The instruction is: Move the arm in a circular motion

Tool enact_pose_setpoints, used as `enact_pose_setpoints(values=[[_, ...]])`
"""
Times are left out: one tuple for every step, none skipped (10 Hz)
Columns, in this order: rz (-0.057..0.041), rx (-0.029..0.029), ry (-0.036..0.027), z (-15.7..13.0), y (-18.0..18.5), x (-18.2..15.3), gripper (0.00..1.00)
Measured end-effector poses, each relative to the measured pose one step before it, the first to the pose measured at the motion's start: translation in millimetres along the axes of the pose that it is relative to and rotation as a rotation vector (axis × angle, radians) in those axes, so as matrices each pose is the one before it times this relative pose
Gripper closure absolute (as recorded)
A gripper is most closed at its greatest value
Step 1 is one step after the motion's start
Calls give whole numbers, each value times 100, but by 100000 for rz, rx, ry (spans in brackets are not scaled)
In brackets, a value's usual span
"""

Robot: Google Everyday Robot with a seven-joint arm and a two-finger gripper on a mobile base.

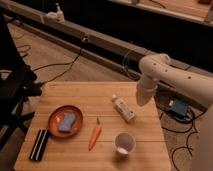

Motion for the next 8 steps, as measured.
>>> enact_pose_setpoints(values=[[-3632,614,72,154,-2381,-780,100],[-4820,331,-936,278,-1979,-1497,100],[-5783,769,-1727,165,-1969,-2001,100],[-4210,184,-1471,157,-891,-1436,100],[-8270,853,-3584,-18,-932,-3147,100],[-5047,300,-2828,98,-120,-2142,100],[-3517,-290,-3088,316,500,-1918,100],[-2013,-956,-3847,671,1216,-1943,100]])
